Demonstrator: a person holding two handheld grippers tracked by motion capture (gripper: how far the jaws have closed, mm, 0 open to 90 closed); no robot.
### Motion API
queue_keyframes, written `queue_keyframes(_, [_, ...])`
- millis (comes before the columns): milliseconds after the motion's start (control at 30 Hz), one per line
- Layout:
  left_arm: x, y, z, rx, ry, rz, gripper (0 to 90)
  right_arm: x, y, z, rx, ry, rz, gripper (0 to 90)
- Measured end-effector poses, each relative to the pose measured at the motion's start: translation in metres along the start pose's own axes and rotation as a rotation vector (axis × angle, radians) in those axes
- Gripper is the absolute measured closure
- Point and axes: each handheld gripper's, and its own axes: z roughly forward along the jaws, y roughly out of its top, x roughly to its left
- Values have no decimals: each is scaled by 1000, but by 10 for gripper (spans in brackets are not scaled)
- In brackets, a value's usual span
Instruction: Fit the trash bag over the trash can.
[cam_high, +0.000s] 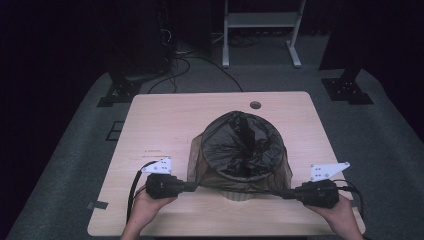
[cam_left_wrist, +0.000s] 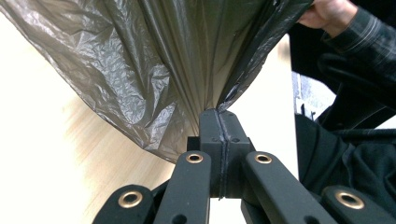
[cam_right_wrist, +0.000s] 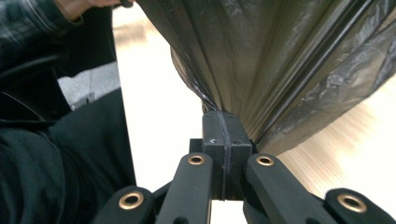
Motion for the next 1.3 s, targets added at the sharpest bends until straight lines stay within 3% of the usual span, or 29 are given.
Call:
queue_keyframes(100, [2,-5,6,44,9,-14,895,-2,-2,5,28,-9,1,900])
queue_keyframes(167, [3,-7,9,47,18,-18,879,-3,-4,8,53,-20,4,900])
queue_keyframes(200, [3,-7,7,43,28,-18,816,-4,-4,8,56,-19,2,892])
queue_keyframes(233, [3,-6,4,32,48,-11,742,-3,-4,7,47,-25,-4,796])
queue_keyframes(333, [2,0,-11,-37,66,-6,618,-3,0,-3,-12,-36,0,650])
queue_keyframes(433, [0,11,-33,-138,62,8,525,-3,8,-20,-117,-56,-24,556])
queue_keyframes(600, [1,29,-53,-226,111,56,421,-8,25,-36,-228,-120,-67,438])
queue_keyframes(700, [7,40,-50,-248,116,85,364,-15,38,-37,-263,-118,-103,394])
queue_keyframes(933, [17,62,-23,-231,40,136,299,-27,59,-27,-272,-29,-160,348])
queue_keyframes(1033, [20,65,-13,-230,13,145,310,-26,62,-22,-254,-23,-183,389])
queue_keyframes(1167, [20,69,-5,-207,-27,187,570,-26,63,-20,-249,-37,-209,545])
queue_keyframes(1200, [19,70,-5,-196,-14,191,607,-26,63,-20,-248,-38,-209,571])
queue_keyframes(1233, [19,70,-5,-192,-11,193,681,-27,63,-21,-245,-45,-206,669])
queue_keyframes(1300, [20,71,-6,-189,-26,187,789,-28,63,-23,-246,-39,-200,759])
